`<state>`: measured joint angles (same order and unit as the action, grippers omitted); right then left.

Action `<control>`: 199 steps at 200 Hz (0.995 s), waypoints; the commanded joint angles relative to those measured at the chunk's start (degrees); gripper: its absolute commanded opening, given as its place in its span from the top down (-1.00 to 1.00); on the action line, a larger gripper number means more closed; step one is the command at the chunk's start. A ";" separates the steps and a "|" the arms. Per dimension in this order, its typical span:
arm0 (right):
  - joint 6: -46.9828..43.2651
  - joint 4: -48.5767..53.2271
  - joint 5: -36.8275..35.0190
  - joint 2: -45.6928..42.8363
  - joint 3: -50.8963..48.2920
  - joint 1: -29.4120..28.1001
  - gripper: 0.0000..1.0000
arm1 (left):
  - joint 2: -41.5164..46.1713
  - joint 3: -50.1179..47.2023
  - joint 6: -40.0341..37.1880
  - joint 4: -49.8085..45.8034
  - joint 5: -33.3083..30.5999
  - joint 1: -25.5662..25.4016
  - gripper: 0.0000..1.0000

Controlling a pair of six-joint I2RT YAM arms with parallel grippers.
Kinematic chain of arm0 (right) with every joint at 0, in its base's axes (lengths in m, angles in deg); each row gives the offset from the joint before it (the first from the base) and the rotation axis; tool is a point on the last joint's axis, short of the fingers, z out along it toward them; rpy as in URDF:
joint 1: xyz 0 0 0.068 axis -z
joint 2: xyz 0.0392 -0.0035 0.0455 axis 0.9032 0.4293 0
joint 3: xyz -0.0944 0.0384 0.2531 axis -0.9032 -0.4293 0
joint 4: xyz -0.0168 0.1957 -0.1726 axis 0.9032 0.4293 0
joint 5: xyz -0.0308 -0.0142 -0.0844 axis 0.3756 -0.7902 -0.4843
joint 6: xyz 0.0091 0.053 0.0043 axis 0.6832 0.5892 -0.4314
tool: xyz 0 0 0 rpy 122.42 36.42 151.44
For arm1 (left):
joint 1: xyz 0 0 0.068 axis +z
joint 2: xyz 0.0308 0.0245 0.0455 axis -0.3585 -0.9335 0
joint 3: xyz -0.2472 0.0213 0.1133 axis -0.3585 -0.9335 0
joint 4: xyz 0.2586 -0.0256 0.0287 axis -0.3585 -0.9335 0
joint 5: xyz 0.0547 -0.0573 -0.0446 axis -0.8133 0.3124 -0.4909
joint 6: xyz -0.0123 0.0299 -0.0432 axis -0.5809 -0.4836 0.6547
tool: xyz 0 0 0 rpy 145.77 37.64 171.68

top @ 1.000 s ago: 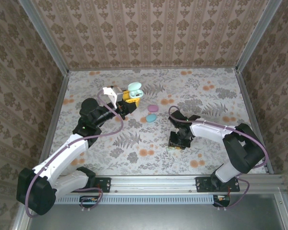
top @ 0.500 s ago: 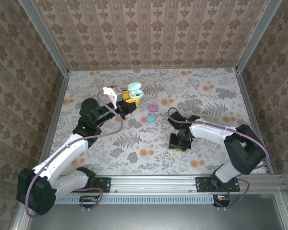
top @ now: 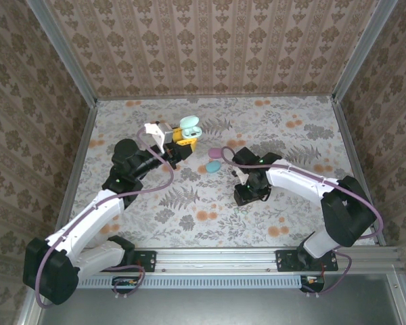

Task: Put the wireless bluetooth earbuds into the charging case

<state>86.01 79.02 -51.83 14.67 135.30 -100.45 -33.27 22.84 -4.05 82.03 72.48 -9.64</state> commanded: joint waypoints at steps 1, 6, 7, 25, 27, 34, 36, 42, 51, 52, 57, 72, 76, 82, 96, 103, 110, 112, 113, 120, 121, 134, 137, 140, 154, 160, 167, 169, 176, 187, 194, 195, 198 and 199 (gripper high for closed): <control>-15.87 3.25 1.92 0.13 2.92 -0.30 0.23 | 2.46 0.79 -1.58 0.32 -1.52 0.16 0.48; -17.14 4.63 2.07 1.30 4.01 -0.29 0.23 | 2.77 0.76 -1.79 -0.09 -1.62 0.23 0.48; -17.40 4.98 2.09 1.59 4.22 -0.31 0.23 | 2.83 0.78 -1.88 -0.18 -1.65 0.19 0.48; -21.10 8.68 3.40 5.63 5.91 -0.24 0.29 | 4.18 0.65 -2.62 -1.74 -2.36 0.33 0.48; -21.46 9.07 3.48 6.09 6.12 -0.24 0.29 | 4.31 0.52 -2.65 -1.72 -2.41 0.40 0.48; -22.44 10.54 3.44 7.64 6.71 -0.33 0.30 | 4.59 0.16 -2.75 -1.62 -2.75 0.46 0.48; -22.61 10.83 3.36 8.00 6.93 -0.33 0.30 | 4.67 0.07 -2.75 -1.67 -2.80 0.50 0.48; -22.73 11.56 3.03 8.97 7.29 -0.34 0.29 | 4.80 -0.12 -2.72 -1.60 -2.90 0.55 0.48; -23.19 12.19 2.78 9.98 7.54 -0.46 0.28 | 4.95 -0.26 -2.50 -1.60 -2.91 0.68 0.48; -23.19 12.23 2.79 10.10 7.57 -0.49 0.28 | 4.93 -0.26 -2.49 -1.60 -2.90 0.73 0.48; -23.55 12.39 2.96 10.48 7.59 -0.59 0.28 | 4.91 -0.30 -2.44 -1.57 -2.90 0.76 0.48; -24.16 12.70 3.20 11.26 7.67 -0.86 0.29 | 5.06 -0.27 -2.40 -1.59 -2.81 0.86 0.48; -24.18 12.72 3.38 11.46 7.71 -0.94 0.29 | 5.00 -0.30 -2.46 -1.60 -2.77 0.90 0.48; -24.35 12.68 3.66 11.71 7.77 -1.02 0.29 | 5.01 -0.22 -2.47 -1.59 -2.80 0.95 0.48; -24.43 12.34 4.47 12.32 7.89 -1.20 0.31 | 5.04 -0.23 -2.48 -1.59 -2.64 1.04 0.48; -24.56 12.42 4.97 12.72 8.13 -1.21 0.31 | 5.04 -0.17 -2.49 -1.64 -2.57 1.10 0.48; -24.58 12.47 4.79 13.16 8.28 -1.29 0.32 | 5.08 -0.17 -2.41 -1.72 -2.55 1.12 0.48; -24.53 12.46 4.75 13.32 8.29 -1.30 0.31 | 5.13 -0.21 -2.40 -1.74 -2.55 1.12 0.48; -24.56 12.50 4.74 13.40 8.34 -1.30 0.32 | 5.15 -0.19 -2.40 -1.75 -2.50 1.12 0.48; -24.53 12.77 4.95 13.81 8.54 -1.32 0.32 | 5.24 -0.23 -2.31 -1.70 -2.53 1.12 0.48; -24.56 12.83 5.02 13.87 8.60 -1.31 0.32 | 5.25 -0.29 -2.36 -1.74 -2.54 1.12 0.48; -24.83 13.18 5.65 14.76 9.03 -1.30 0.32 | 5.26 -0.26 -2.23 -1.69 -2.62 1.06 0.48; -24.85 13.24 5.64 14.88 9.14 -1.34 0.32 | 5.26 -0.28 -2.27 -1.71 -2.63 1.11 0.48; -24.82 13.31 5.61 15.05 9.21 -1.38 0.32 | 5.34 -0.26 -2.26 -1.74 -2.68 1.12 0.48; -24.87 13.42 5.16 15.72 9.52 -1.41 0.32 | 5.26 -0.20 -2.31 -1.76 -2.64 1.16 0.48; -24.93 13.43 4.80 16.07 9.61 -1.39 0.32 | 5.30 -0.21 -2.31 -1.85 -2.75 1.23 0.48; -24.93 13.36 4.30 16.27 9.69 -1.39 0.32 | 5.34 -0.18 -2.31 -1.86 -2.72 1.21 0.48; -24.94 13.34 4.17 16.31 9.77 -1.39 0.32 | 5.34 -0.17 -2.31 -1.86 -2.75 1.21 0.48; -24.80 13.18 3.82 16.38 9.79 -1.39 0.33 | 5.27 -0.17 -2.31 -1.86 -2.78 1.21 0.48; -24.86 12.99 4.09 16.70 9.81 -1.39 0.32 | 5.24 -0.13 -2.40 -1.80 -2.72 1.19 0.48; -24.85 12.98 4.20 17.05 9.79 -1.39 0.32 | 5.17 -0.04 -2.40 -1.86 -2.72 1.22 0.48; -24.86 12.98 4.21 17.07 9.79 -1.39 0.32 | 5.17 -0.06 -2.40 -1.86 -2.72 1.26 0.48; -24.83 13.06 4.30 17.28 9.82 -1.39 0.33 | 5.17 0.00 -2.36 -1.84 -2.66 1.26 0.48; -24.85 13.07 4.30 17.32 9.81 -1.39 0.33 | 5.17 0.00 -2.38 -1.85 -2.65 1.28 0.48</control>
<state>62.80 90.17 -47.79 30.49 143.65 -101.50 -29.07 22.80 -5.53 79.43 69.93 -8.88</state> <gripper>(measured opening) 0.339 0.344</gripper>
